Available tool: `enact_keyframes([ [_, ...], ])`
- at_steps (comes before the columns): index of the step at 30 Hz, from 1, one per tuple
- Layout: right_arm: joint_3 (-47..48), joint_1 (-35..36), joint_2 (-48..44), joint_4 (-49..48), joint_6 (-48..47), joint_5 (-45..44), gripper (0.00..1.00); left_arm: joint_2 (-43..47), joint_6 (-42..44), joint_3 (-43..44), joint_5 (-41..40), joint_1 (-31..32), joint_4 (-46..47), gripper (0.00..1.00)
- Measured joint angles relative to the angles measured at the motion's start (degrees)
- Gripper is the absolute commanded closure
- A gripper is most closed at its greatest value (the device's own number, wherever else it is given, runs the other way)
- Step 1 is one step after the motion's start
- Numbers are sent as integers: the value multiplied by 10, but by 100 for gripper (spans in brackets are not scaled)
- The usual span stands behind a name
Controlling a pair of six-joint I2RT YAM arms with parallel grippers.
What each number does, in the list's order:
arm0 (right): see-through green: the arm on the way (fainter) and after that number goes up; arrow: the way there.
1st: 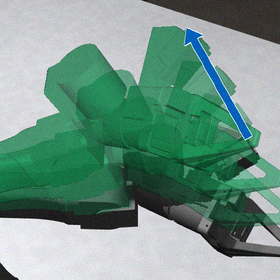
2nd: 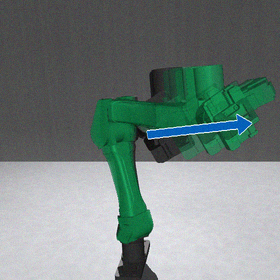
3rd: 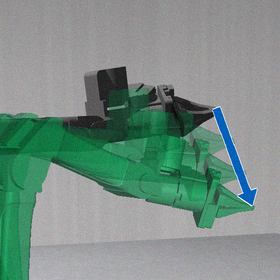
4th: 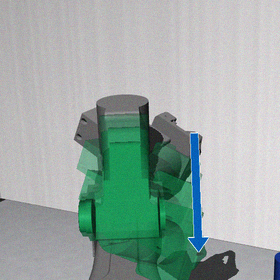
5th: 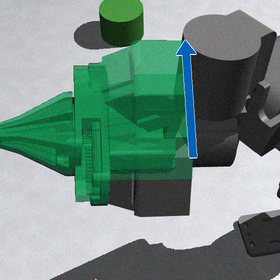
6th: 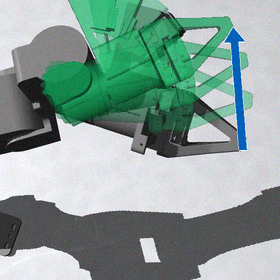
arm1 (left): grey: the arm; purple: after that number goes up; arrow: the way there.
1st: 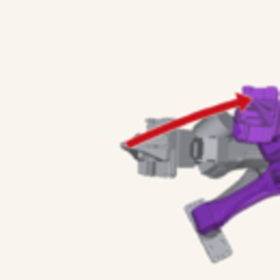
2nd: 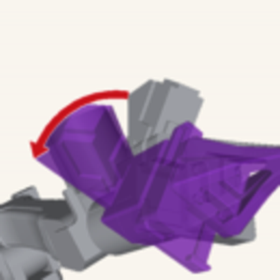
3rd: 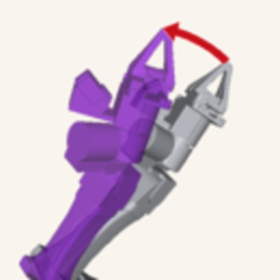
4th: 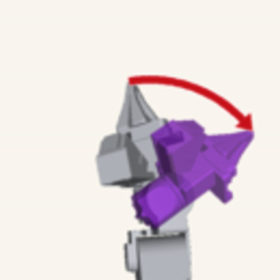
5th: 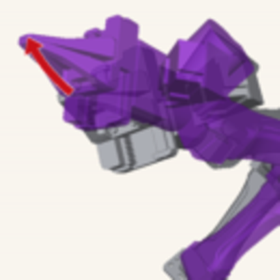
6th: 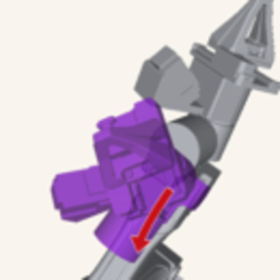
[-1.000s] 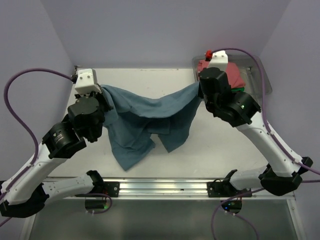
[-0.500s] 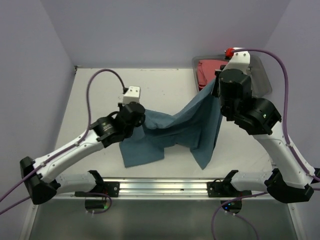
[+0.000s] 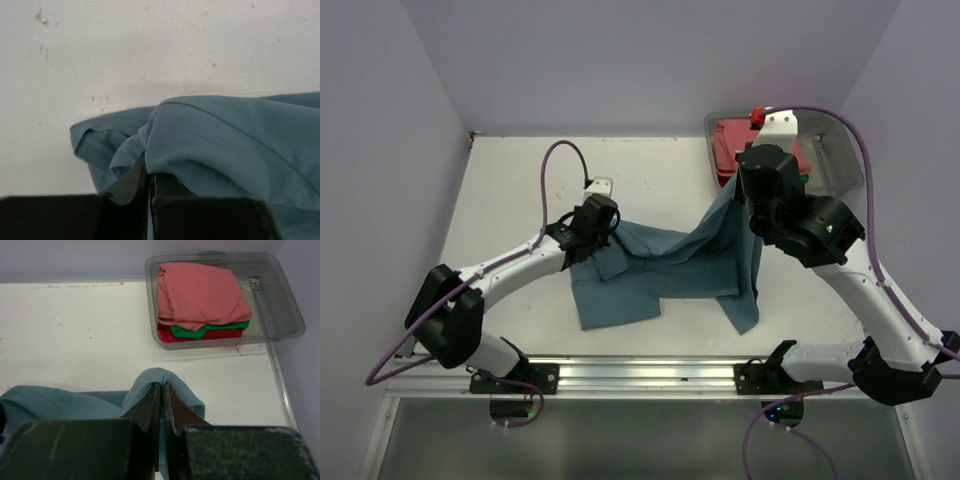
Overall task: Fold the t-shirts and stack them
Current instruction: Flatten out the tshirt
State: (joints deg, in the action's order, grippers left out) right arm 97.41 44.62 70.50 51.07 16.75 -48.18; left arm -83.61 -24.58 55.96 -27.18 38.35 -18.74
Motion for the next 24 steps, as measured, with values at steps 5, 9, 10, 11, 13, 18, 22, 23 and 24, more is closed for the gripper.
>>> enact_keyframes([
  [5, -17, 0, 9, 1, 5, 15, 100, -76, 21, 3, 43, -24, 71, 81],
  [9, -30, 0, 13, 1, 10, 26, 100, -111, 25, 8, 60, -32, 83, 43],
  [10, -33, 0, 14, 1, 12, 28, 100, -110, 24, 8, 61, -33, 83, 42],
  [11, -35, 0, 15, 1, 13, 29, 100, -108, 20, 8, 62, -34, 85, 40],
  [13, -41, 0, 15, 1, 14, 30, 100, -96, 16, 8, 66, -34, 84, 39],
  [18, -50, 0, 15, 0, 15, 30, 100, -26, 2, 2, 93, -34, 71, 42],
  [22, -52, 0, 19, -1, 15, 30, 100, 31, -24, -11, 142, -33, 59, 51],
  [23, -52, -1, 22, -1, 15, 30, 100, 41, -33, -18, 153, -33, 57, 52],
  [24, -52, -1, 24, -1, 15, 30, 100, 50, -43, -27, 166, -32, 54, 53],
])
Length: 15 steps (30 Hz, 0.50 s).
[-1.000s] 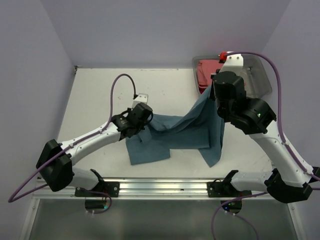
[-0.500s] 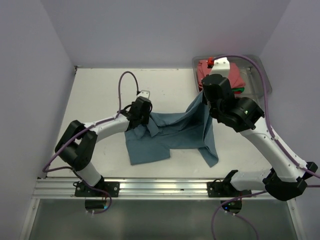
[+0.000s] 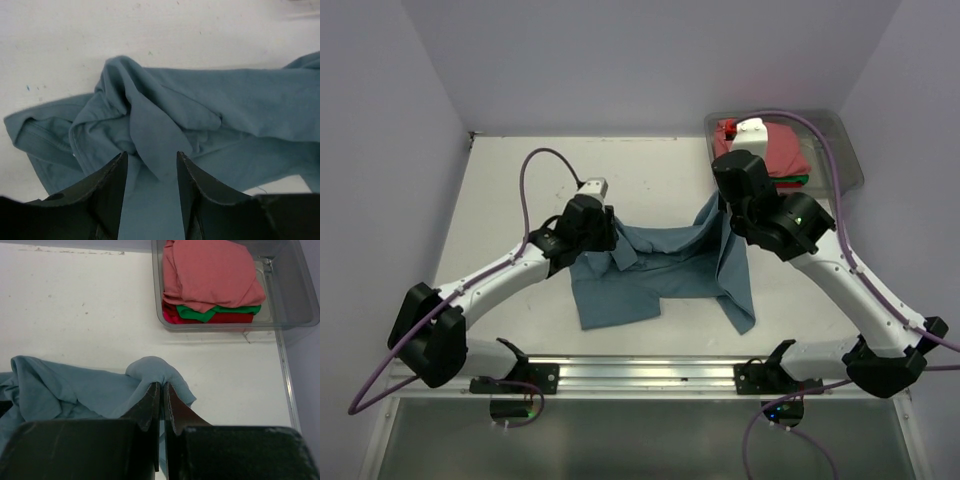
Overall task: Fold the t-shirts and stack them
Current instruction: Flatten out the tshirt
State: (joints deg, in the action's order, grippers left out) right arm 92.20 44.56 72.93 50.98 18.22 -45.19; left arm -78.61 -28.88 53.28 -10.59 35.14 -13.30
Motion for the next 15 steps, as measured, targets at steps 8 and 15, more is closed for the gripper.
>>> enact_keyframes([
  [8, 0, -4, 19, -3, 0, 12, 100, 28, -95, -45, 35, 44, -38, 54],
  [15, 0, -5, 21, -4, 2, 15, 100, 22, -144, -82, 25, 70, -23, 53],
])
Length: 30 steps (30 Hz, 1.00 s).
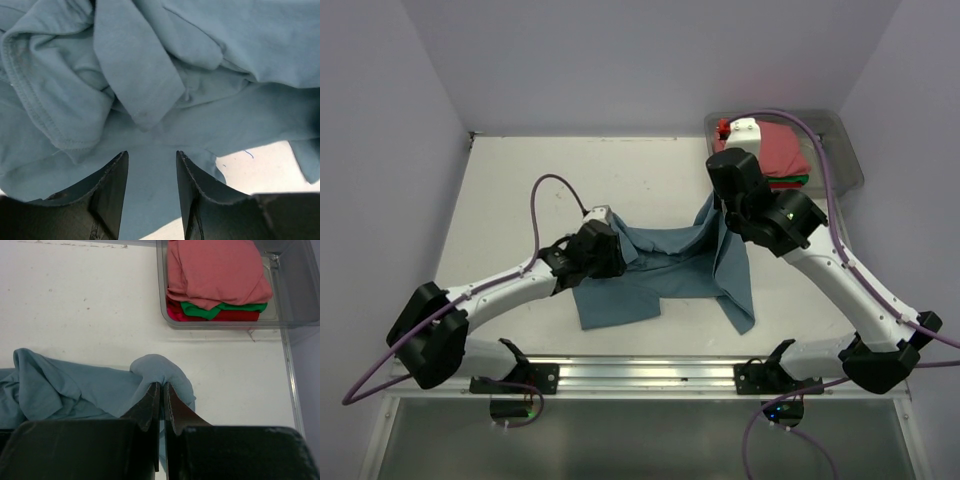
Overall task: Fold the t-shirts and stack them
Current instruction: Flatten out the tshirt
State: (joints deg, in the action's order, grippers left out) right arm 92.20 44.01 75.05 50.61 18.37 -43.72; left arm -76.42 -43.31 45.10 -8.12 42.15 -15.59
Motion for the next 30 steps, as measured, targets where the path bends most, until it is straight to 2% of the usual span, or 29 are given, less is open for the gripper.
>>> enact_keyframes([
  [9, 0, -2, 0, 0, 0, 4, 100, -36, -16, -10, -60, 0, 38, 50],
  [18, -9, -4, 0, 0, 0, 13, 100, -80, -15, -16, -77, -3, 100, 52],
  [22, -13, -6, -1, 0, 0, 13, 100, -86, -11, -23, -80, -8, 113, 62],
  [25, -17, -6, -1, 0, 0, 13, 100, -86, -7, -24, -87, -9, 123, 79],
  [26, -18, -6, -1, 0, 0, 13, 100, -85, -6, -24, -90, -9, 125, 89],
  [29, -19, -6, -1, 0, 1, 13, 100, -82, 1, -24, -103, -9, 128, 100],
  [30, -19, -6, -1, 0, 1, 13, 100, -79, 4, -24, -108, -9, 128, 100],
])
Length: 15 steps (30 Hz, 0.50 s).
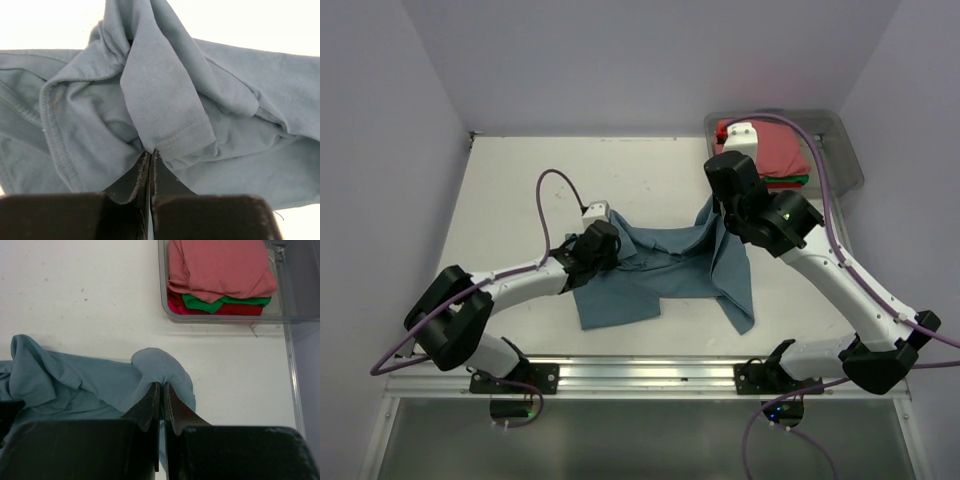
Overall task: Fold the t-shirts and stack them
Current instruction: Flatten out the tshirt
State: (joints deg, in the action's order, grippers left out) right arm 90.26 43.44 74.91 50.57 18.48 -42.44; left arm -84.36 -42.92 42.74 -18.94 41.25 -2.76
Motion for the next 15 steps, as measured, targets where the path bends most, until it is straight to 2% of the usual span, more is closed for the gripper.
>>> enact_keyframes([
  [5, -7, 0, -3, 0, 2, 0, 100, 26, 11, 4, -30, 0, -18, 100],
  [9, -9, -1, -4, 0, 4, 0, 100, 61, 27, 48, -57, 0, -78, 100],
  [15, 3, -6, -4, 3, 0, -9, 100, 129, 87, 235, -112, 0, -193, 100],
])
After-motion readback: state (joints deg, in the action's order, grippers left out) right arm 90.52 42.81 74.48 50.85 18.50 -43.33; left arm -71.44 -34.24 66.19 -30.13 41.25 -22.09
